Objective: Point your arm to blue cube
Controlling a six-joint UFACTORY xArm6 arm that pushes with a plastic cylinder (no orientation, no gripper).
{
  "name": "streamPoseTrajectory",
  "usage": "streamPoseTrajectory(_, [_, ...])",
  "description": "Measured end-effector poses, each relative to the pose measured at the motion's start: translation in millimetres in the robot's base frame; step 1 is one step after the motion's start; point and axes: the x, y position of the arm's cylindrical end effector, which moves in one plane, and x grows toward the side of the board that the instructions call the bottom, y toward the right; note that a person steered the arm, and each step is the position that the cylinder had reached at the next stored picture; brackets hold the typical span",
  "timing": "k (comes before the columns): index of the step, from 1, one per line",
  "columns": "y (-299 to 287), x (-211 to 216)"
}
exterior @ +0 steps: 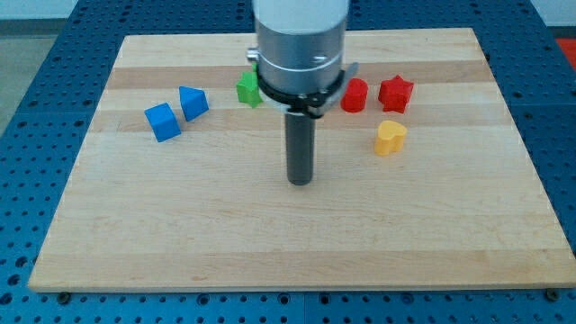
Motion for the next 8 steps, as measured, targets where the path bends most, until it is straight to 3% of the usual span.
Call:
streamPoseTrajectory(4, [-66.8, -80.7])
streamPoseTrajectory(8, [-97.4, -96.7])
